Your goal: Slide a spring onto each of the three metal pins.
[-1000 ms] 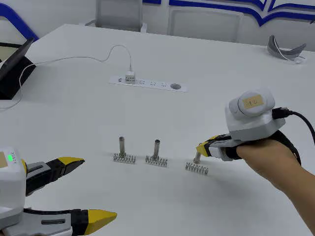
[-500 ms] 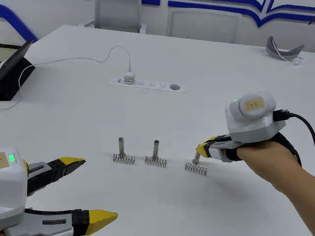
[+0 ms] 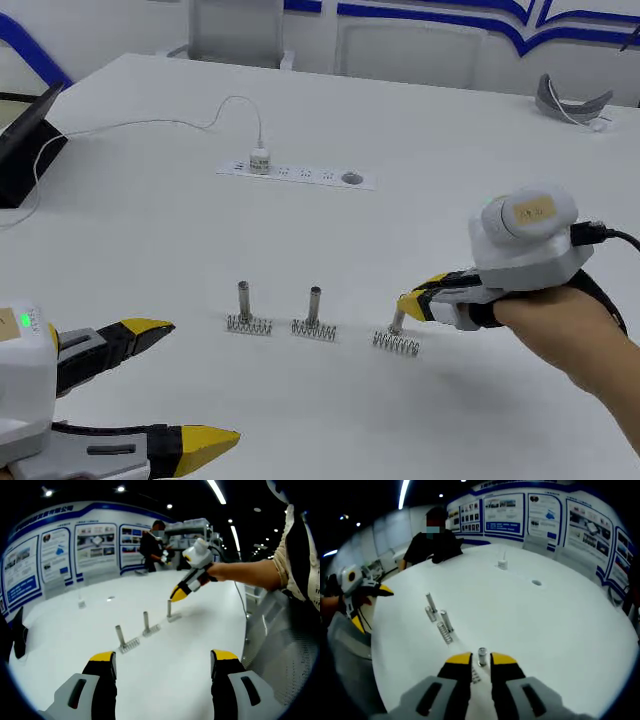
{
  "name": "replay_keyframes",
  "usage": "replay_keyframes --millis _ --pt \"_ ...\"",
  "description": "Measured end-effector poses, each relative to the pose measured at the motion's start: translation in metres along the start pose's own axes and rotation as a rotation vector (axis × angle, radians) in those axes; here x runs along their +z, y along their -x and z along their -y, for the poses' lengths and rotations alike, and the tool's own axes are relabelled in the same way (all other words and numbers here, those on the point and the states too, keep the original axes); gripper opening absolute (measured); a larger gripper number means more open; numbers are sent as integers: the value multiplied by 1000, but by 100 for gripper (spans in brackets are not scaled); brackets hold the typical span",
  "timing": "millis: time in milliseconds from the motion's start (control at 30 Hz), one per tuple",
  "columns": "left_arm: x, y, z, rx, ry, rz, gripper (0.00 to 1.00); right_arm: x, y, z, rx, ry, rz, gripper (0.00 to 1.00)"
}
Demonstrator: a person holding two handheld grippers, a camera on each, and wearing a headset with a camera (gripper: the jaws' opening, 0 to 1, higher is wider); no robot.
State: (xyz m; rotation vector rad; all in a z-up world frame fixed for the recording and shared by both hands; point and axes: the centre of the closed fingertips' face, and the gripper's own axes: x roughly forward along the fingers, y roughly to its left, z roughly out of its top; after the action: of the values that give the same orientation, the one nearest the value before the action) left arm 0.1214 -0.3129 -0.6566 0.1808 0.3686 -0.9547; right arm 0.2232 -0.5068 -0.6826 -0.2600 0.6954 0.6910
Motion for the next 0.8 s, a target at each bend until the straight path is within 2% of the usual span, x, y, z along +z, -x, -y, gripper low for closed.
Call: replay_keyframes --millis 133,267,567,800 --pt "2 -1 0 -3 -1 4 78 -9 1 -1 17 17 -12 15" --pt "2 -3 1 -6 -4 2 78 -16 2 -9 51 59 -30 15" --pt "4 -5 1 -12 -9 2 78 -34 -12 -16 122 126 -85 16" --pt "4 -6 2 -15 -8 3 78 -46 -21 -18 153 174 -131 16"
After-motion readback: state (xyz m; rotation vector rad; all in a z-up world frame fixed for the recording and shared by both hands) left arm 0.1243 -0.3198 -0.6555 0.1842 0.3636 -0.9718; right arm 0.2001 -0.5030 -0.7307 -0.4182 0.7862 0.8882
